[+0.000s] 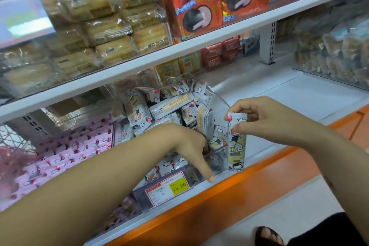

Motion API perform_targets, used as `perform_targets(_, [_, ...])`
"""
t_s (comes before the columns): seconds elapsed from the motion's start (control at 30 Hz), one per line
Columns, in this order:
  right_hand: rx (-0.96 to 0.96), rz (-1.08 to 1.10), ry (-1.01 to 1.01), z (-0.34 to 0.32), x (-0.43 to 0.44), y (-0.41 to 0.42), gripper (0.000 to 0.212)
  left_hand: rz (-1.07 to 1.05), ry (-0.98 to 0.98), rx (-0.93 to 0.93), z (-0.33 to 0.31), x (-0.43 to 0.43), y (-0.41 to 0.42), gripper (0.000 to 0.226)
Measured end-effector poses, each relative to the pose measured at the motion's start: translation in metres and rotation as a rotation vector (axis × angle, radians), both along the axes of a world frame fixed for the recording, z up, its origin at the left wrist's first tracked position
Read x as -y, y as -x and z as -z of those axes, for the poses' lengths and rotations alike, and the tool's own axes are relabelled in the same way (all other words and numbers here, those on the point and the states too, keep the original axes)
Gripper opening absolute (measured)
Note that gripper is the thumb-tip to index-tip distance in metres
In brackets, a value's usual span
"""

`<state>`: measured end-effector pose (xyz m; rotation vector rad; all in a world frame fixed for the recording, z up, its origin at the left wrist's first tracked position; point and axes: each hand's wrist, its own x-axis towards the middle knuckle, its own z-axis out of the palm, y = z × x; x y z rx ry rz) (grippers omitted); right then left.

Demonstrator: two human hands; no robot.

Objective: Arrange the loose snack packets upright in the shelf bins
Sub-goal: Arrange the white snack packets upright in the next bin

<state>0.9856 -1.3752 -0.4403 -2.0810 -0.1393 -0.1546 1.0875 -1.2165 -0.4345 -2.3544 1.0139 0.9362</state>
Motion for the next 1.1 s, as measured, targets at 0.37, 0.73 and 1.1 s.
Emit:
perform_targets(0.37, [0.001, 0.006, 0.004, 0.001, 0.001, -0.001, 0.009, -0.044, 0.113, -0.061, -0.006, -0.009, 0.002, 0.079])
perform_targets(0.73, [0.038, 0.016, -0.023, -0.002, -0.002, -0.001, 0.011, -0.057, 0.131, -0.066, -0.005, -0.008, 0.000, 0.087])
perform_targets(1.1, [0.183, 0.084, -0.174, -0.007, -0.002, 0.000, 0.017, -0.004, 0.278, -0.026, -0.020, -0.019, 0.001, 0.043])
